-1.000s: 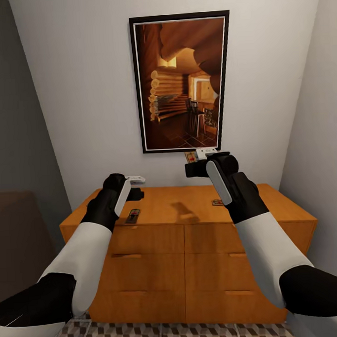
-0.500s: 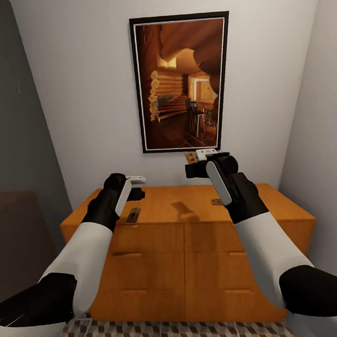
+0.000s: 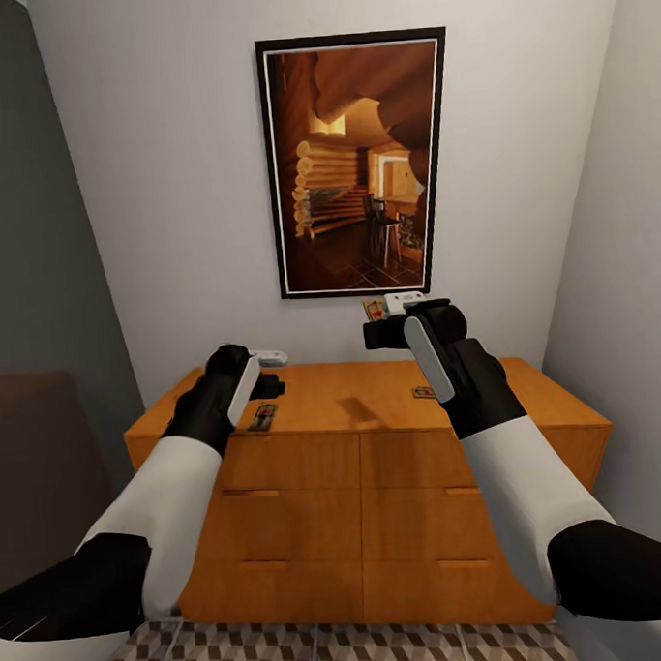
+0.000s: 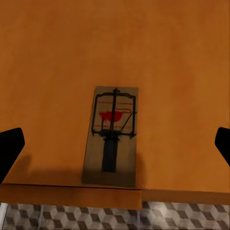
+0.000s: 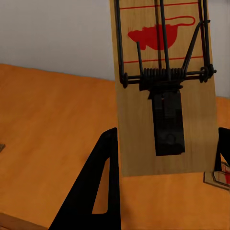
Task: Take the four mousetraps from the cabinet in the bathroom and place them on the bathroom floor. Make sure all four end up on the same floor surface, and ensure that at least two of them are either under or directly next to the same bathroom sink.
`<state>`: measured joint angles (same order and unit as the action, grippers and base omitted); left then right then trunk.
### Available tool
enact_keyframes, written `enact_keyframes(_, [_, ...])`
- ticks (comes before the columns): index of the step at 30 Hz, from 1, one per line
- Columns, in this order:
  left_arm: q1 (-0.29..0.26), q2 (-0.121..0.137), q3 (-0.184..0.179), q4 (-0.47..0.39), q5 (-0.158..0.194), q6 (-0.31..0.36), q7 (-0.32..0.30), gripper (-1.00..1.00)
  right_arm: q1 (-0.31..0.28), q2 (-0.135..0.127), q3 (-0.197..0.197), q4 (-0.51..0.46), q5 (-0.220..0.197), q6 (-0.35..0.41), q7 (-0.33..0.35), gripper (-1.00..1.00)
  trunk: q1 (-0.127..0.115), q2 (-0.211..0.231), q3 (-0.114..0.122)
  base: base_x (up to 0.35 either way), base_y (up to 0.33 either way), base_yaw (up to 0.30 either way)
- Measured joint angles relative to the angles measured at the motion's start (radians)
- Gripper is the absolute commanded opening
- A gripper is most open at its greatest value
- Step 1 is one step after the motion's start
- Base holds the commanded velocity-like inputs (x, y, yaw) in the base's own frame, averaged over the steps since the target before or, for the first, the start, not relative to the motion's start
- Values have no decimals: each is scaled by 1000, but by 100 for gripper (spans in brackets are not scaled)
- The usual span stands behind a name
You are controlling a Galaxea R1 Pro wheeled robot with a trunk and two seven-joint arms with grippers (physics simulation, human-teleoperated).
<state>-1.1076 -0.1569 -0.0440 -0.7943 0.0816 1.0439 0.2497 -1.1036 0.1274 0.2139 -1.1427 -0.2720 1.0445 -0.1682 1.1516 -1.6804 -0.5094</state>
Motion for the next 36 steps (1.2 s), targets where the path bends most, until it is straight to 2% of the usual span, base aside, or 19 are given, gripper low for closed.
enact_keyframes(3, [-12, 1, 2, 69, 5, 0, -1, 100, 0, 0, 0, 0, 0, 0, -1, -100, 0, 0, 0, 0, 0, 0])
enact_keyframes(6, [-60, 2, 5, 157, 29, 0, -3, 100, 0, 0, 0, 0, 0, 0, -1, -100, 0, 0, 0, 0, 0, 0])
enact_keyframes(9, [-113, 3, 6, 229, 74, 0, -2, 100, 0, -2, 0, 0, 0, 0, -2, -100, 0, 0, 0, 0, 0, 0])
enact_keyframes(12, [-145, 4, 6, 264, 113, 0, -2, 100, 0, -4, 0, 1, 0, 0, -1, -100, 0, 0, 0, 0, 0, 0])
enact_keyframes(14, [-155, 4, 6, 269, 124, 0, -2, 100, 0, -4, 0, 1, 0, 0, -1, -100, 0, 0, 0, 0, 0, 0])
enact_keyframes(19, [-165, 10, 6, 269, 131, 0, -1, 100, 0, -4, 0, 1, 0, 0, -2, -100, 0, 0, 0, 0, 0, 0])
enact_keyframes(23, [-175, 26, 6, 284, 132, 0, -1, 100, 0, -4, 1, 1, 0, 0, -2, -100, 0, 0, 0, 0, 0, 0])
enact_keyframes(28, [-179, 72, 7, 310, 132, 0, -1, 100, 0, -5, 2, 1, 0, 0, -2, -100, 0, 0, 0, 0, 0, 0])
enact_keyframes(31, [-179, 91, 8, 339, 134, -1, -2, 100, 0, -5, 3, 1, 0, 0, -2, -100, 0, 0, 0, 0, 0, 0])
enact_keyframes(36, [-181, 94, 8, 375, 136, -6, -4, 100, 0, -4, 3, 1, 0, 0, -3, -100, 0, 0, 0, 0, 0, 0])
